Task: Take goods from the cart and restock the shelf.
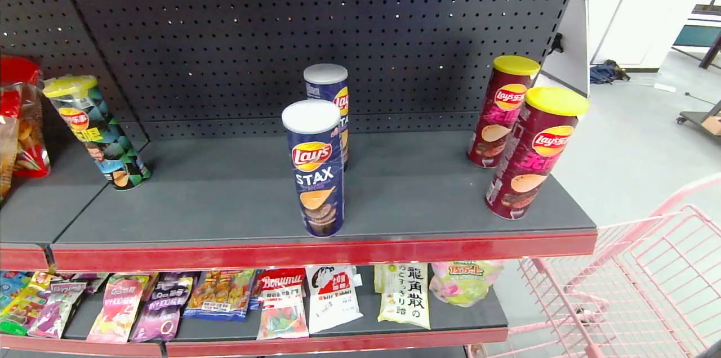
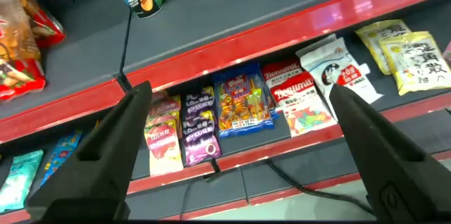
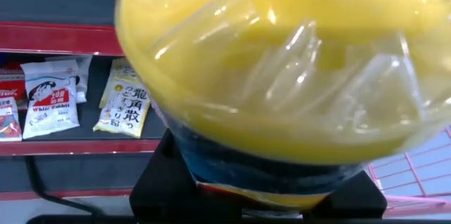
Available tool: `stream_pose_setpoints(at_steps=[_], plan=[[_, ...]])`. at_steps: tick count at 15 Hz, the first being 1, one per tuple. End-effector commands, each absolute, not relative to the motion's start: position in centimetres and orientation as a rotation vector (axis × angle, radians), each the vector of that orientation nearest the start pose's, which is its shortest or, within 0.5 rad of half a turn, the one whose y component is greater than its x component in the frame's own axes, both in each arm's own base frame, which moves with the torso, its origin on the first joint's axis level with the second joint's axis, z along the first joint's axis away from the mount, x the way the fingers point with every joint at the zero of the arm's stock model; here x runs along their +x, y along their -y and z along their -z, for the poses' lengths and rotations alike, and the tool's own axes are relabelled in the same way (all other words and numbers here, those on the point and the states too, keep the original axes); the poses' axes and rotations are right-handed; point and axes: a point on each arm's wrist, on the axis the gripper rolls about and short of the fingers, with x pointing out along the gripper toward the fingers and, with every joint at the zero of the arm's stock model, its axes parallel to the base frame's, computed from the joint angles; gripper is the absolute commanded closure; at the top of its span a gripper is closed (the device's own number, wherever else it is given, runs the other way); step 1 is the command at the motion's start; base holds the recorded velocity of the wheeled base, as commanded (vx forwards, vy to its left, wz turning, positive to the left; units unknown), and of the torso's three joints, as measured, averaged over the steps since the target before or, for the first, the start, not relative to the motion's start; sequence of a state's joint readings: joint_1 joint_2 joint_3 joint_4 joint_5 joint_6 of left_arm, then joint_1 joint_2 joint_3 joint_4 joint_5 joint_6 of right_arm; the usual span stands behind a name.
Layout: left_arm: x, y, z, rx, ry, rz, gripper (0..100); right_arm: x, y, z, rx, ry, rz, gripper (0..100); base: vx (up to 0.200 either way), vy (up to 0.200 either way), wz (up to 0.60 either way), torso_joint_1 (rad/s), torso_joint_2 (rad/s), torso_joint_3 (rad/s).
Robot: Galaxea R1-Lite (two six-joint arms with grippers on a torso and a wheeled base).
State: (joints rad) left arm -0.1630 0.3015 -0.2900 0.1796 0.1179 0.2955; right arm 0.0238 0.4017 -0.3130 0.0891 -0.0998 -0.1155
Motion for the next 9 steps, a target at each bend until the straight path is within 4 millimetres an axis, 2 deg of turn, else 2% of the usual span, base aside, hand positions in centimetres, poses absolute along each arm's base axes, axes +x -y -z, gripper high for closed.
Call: stream_pose_setpoints(at_steps=[1,9], plan=[[-1.02,-0.43,-14.31,0.323,-0.179,0.075,0,0.38,0.21,-15.98,-0.127,-0.169,0.064,100,0.000,0.000,0.00,0.000,0.00,0.000],[-1.26,-0.47,-14.35,0.319,-0.159,0.075,0,-0.30,0.18,-15.56,-0.111,-0.145,0.046,100,0.000,0.200,0.00,0.008,0.00,0.001]])
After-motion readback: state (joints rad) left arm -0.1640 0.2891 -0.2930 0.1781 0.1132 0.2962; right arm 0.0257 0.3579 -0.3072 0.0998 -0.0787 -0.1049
